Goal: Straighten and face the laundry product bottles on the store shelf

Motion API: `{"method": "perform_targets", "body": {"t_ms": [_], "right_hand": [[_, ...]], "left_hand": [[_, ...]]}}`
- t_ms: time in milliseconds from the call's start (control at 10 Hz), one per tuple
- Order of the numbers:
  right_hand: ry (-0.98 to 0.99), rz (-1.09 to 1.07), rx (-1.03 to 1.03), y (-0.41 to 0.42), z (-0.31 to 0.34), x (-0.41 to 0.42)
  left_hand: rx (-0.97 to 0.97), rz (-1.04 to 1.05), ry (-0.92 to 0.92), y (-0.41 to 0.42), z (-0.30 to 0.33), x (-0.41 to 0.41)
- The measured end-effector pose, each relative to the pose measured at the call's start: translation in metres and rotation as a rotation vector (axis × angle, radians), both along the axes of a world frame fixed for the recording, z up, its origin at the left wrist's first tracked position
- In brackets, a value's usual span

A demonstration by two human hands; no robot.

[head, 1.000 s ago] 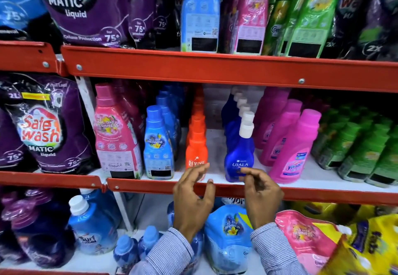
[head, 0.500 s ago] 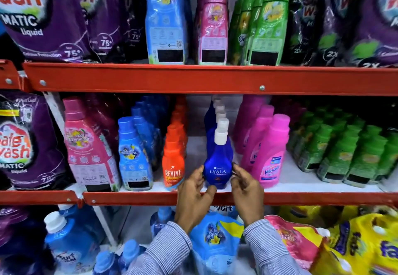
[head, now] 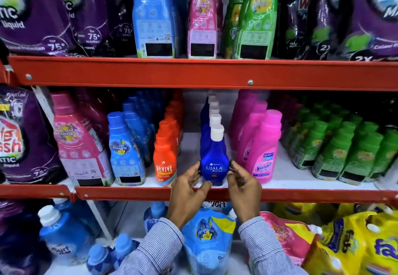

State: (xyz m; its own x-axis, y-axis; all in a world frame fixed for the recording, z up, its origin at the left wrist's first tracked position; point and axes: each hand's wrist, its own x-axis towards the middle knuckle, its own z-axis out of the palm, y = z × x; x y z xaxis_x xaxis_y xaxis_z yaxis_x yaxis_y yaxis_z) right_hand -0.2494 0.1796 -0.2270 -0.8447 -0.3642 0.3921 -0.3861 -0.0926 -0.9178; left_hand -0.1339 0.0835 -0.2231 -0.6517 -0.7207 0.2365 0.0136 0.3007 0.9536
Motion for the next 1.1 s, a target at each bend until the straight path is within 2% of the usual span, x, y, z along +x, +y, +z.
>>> {"method": "perform_targets", "body": {"t_ms": [100, 200, 300, 400, 500, 600, 700, 1000, 1100], "right_hand": [[-0.035, -0.042, -0.083, 0.024, -0.002, -0.01], [-0.013, -0.157, -0.155, 0.054, -0.005, -0.031], [0.029, -0.257, -0.152, 0.062, -0.006, -0.043], [0.028, -0.298, -0.089, 0.065, -0.004, -0.062], [0.065, -0.187, 0.094, 0.073, -0.002, -0.085], [0.099, -0.085, 0.226, 0.077, 0.001, -0.095], [0.121, -0.068, 0.225, 0.081, -0.001, -0.099], [0.169, -0.065, 0.239, 0.085, -0.002, -0.103], [0.126, -0.069, 0.226, 0.085, -0.002, -0.102]], "left_hand": [[-0.109, 0.174, 0.042, 0.022, 0.001, -0.005], [-0.272, 0.308, 0.169, 0.054, 0.009, -0.017], [-0.28, 0.233, 0.225, 0.072, 0.016, -0.024], [-0.188, 0.095, 0.122, 0.081, 0.013, -0.041], [-0.108, -0.015, -0.032, 0.085, 0.009, -0.066], [-0.103, -0.037, -0.113, 0.081, 0.002, -0.085], [-0.146, -0.027, -0.162, 0.074, -0.01, -0.094], [-0.189, 0.034, -0.102, 0.077, -0.013, -0.095], [-0.169, 0.038, -0.087, 0.08, -0.008, -0.093]]}}
